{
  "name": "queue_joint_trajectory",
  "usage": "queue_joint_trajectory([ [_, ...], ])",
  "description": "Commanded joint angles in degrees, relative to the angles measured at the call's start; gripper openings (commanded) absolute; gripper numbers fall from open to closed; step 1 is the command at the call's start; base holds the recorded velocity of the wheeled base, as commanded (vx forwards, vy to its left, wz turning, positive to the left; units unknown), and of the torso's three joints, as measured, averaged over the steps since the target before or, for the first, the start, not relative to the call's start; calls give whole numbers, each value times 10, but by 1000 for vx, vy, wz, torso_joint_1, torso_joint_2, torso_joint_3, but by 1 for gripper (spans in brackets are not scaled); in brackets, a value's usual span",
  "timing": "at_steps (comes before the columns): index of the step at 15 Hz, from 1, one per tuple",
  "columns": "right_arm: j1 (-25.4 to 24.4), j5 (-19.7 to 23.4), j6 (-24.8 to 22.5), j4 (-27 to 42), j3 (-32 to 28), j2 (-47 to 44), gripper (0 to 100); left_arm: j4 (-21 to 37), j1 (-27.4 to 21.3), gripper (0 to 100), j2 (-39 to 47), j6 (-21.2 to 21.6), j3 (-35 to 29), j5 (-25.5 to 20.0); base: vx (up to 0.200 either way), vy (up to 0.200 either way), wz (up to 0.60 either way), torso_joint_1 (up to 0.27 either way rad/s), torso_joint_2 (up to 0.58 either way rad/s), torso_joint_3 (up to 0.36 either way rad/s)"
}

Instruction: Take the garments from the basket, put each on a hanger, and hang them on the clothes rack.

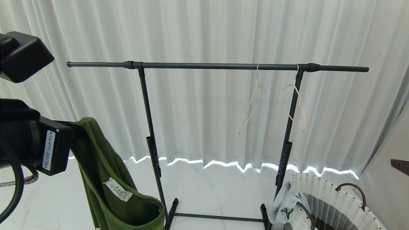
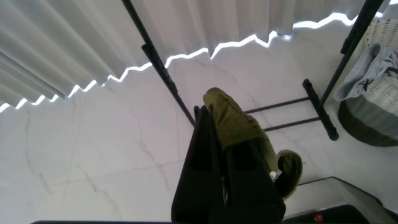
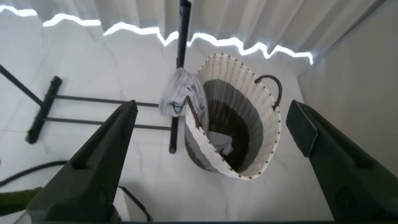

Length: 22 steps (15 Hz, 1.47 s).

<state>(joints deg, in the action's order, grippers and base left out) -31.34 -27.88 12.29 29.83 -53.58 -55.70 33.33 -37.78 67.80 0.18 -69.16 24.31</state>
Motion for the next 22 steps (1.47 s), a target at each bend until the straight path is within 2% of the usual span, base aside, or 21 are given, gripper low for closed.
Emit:
queue_joint_trajectory([
  [1,1,0,0,-1,1,-7,100,0,0,0,-8,0,3,0,0,0,0,222,-500,-281],
  [3,1,6,1,-5,6,-6,100,0,1,0,-9,0,3,0,0,0,0,227,-505,-281],
  [6,1,12,-5,-49,36,-4,100,-1,13,0,-9,-2,2,-1,0,0,0,85,-173,-100],
  [14,19,24,-3,-56,37,-7,100,-27,12,0,-7,1,4,-2,200,0,0,10,-13,-7],
  [16,19,37,-4,-56,41,-8,100,-27,12,0,-6,1,5,-2,200,0,0,2,0,2],
  [19,25,85,-2,-57,40,-17,100,-27,12,0,-5,3,8,-2,200,0,0,2,2,1],
  [22,44,91,0,-107,38,-57,100,-27,12,0,-6,2,16,-1,200,0,0,6,5,2],
])
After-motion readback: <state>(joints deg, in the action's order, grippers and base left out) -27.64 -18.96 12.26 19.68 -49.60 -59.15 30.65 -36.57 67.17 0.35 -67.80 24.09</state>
